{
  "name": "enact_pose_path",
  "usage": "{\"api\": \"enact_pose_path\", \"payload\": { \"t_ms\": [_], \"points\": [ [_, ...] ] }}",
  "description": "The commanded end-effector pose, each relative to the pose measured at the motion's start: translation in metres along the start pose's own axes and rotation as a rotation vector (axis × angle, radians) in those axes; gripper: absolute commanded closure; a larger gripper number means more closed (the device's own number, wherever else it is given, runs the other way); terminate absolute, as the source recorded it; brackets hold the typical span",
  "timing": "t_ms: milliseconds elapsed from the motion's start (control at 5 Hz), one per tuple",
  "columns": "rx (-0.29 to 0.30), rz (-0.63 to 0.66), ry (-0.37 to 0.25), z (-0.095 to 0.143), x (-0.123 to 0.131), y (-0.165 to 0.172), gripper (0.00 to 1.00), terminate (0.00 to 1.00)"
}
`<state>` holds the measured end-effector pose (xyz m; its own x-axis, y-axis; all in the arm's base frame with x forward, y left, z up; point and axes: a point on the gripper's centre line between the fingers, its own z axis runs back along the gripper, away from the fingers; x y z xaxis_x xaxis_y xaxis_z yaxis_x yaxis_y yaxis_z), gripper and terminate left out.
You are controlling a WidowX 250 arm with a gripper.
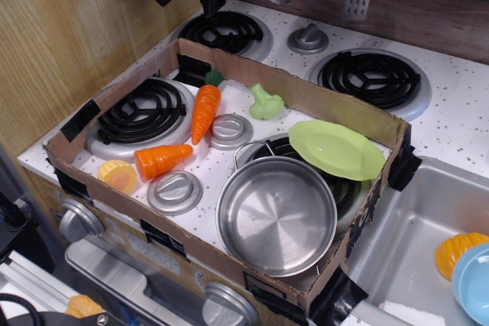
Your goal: Put broccoli in pot
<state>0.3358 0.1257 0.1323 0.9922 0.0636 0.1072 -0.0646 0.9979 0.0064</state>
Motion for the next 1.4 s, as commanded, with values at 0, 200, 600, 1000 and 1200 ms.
{"api": "enact_pose_path", "payload": {
  "t_ms": [0,200,600,1000,1200],
  "points": [
    [0.0,0.0,0.0,0.0,0.0,0.0,0.0,0.0],
    [0.037,-0.099,-0.108,-0.013,-0.001,-0.009,0.0,0.0],
    [0.108,-0.148,-0.147,-0.013,0.003,-0.04,0.0,0.0],
    [0.085,-0.141,-0.137,-0.021,0.006,-0.067,0.0,0.0],
    [0.044,-0.112,-0.126,-0.038,0.006,-0.069,0.0,0.0]
  ]
}}
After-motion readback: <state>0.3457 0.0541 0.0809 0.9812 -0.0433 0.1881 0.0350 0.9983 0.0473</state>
